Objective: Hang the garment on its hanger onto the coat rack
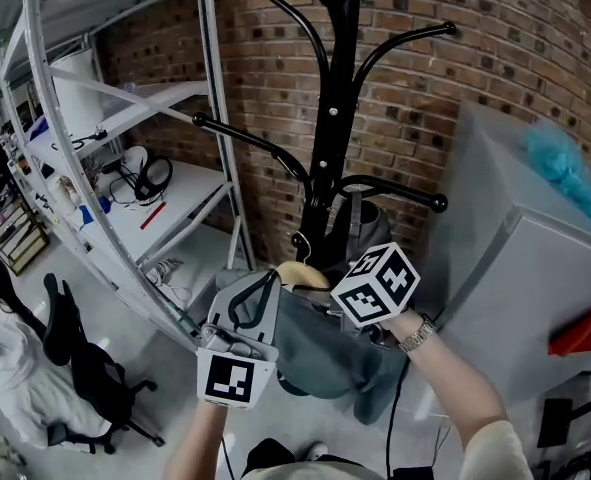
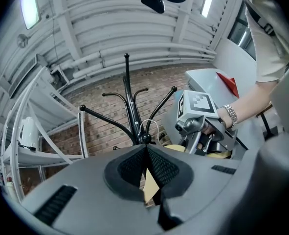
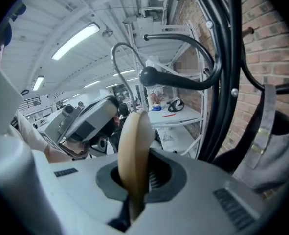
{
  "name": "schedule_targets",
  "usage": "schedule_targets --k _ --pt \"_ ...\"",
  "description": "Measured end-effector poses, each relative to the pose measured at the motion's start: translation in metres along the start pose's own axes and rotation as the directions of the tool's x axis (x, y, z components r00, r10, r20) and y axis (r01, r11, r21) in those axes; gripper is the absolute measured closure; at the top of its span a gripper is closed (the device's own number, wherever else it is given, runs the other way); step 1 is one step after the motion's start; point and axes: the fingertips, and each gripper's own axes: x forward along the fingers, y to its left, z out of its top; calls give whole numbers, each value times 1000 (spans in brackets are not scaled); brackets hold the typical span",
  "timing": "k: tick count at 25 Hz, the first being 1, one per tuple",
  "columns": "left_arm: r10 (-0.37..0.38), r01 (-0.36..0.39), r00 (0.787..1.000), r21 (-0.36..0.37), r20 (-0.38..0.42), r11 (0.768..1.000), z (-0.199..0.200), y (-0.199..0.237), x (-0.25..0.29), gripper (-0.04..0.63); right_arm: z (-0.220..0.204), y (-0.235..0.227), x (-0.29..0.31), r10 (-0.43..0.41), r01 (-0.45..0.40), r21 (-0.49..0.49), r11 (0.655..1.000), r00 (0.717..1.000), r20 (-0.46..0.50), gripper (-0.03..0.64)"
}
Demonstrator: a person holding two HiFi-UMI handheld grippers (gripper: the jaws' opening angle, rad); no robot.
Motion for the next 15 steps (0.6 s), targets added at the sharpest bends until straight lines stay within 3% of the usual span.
schedule_targets --k 7,15 --pt "34 -34 999 -30 -6 999 -14 9 12 594 -6 -26 10 16 -17 60 998 1000 20 589" --pt "-16 15 999 -44 -31 999 -38 1 34 594 -9 -46 24 28 -28 42 999 1000 6 588"
